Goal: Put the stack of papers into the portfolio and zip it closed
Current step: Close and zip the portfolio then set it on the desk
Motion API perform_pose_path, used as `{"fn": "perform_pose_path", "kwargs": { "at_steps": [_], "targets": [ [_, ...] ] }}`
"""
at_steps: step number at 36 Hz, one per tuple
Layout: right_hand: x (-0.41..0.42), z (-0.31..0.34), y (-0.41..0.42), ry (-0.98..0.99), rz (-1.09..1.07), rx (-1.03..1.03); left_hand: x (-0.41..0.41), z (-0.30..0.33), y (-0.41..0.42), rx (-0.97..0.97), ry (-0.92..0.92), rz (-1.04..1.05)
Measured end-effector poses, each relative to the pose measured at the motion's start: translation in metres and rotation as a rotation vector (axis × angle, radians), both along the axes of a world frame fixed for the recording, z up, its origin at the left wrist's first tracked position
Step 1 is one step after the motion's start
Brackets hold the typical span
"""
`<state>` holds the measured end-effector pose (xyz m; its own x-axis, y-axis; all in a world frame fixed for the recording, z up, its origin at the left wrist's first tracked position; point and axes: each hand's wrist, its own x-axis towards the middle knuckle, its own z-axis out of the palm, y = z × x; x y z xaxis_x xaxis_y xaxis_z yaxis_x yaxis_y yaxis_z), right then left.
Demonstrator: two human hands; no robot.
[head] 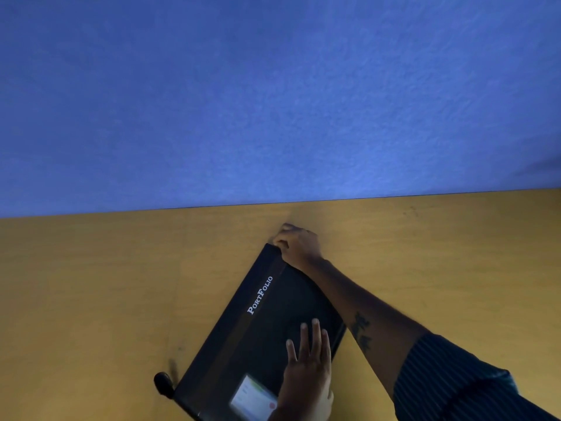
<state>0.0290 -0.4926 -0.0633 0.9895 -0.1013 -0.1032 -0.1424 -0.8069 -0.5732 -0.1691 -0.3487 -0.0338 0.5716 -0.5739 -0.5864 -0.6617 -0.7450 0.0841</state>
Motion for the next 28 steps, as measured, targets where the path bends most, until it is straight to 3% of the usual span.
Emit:
{"fn": "perform_pose_path", "kwargs": {
  "at_steps": [14,17,23,28],
  "targets": [
    [-0.007,0.007,-0.011,0.228,0.106,0.081,-0.003,-0.017,0.009,-0.249,-0.036,0.074],
    [-0.013,0.009,-0.01,0.243,0.083,0.084,-0.005,-0.021,0.022,-0.363,0.065,0.113],
    [-0.037,0.015,-0.009,0.239,-0.042,0.081,0.024,-0.009,0.068,-0.575,0.064,0.399],
    [-0.084,0.013,-0.004,0.12,-0.258,0.035,0.061,-0.008,0.117,-0.733,-0.014,0.7]
  ]
}}
